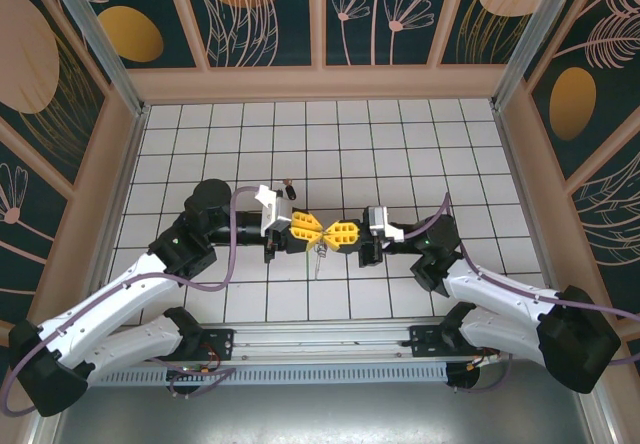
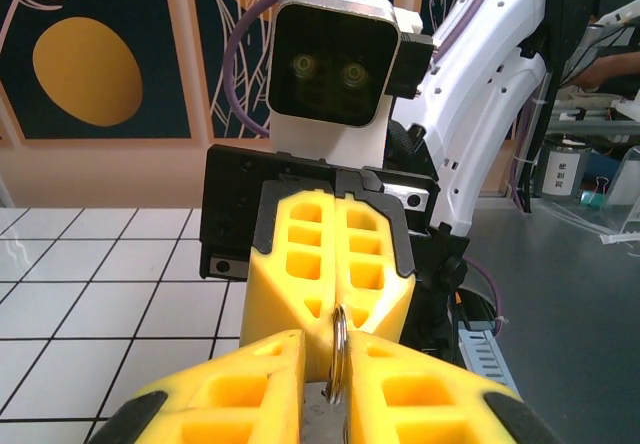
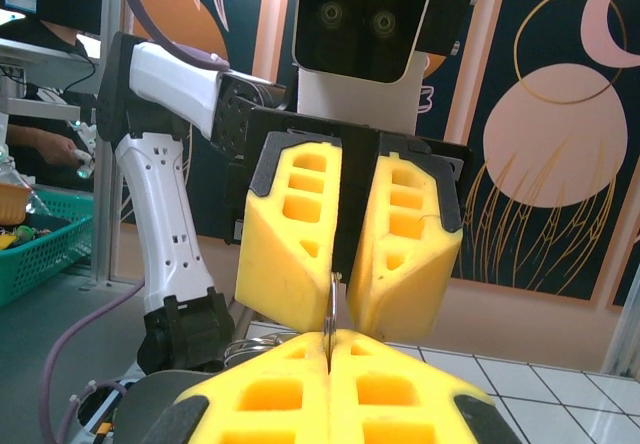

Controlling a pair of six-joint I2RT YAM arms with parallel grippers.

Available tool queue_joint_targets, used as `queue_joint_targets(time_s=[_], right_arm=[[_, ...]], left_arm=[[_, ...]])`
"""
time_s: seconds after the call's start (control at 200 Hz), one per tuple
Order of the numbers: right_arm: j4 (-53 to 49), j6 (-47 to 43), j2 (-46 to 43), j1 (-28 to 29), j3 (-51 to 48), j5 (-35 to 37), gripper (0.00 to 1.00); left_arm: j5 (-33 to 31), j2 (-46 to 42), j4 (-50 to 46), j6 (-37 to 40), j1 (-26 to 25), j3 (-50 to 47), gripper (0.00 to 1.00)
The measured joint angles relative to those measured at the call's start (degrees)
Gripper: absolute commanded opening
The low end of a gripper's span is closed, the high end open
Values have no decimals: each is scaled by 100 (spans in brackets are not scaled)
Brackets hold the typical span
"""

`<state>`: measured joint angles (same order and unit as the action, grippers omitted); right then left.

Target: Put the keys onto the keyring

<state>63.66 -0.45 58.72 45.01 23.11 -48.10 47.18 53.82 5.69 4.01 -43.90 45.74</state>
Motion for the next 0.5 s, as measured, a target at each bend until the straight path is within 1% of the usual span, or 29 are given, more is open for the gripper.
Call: queue_joint_targets(time_s=[0.09, 0.29, 0.5], right_arm=[[2, 0, 0, 0, 0, 2, 0], [-2, -4, 9, 0, 0, -2, 0], [-39, -50, 22, 0, 2, -2, 0]], left_arm=[[0, -11, -33, 0, 0, 0, 14], [22, -11, -44, 2, 0, 0, 0], [7, -11, -83, 24, 0, 0, 0]])
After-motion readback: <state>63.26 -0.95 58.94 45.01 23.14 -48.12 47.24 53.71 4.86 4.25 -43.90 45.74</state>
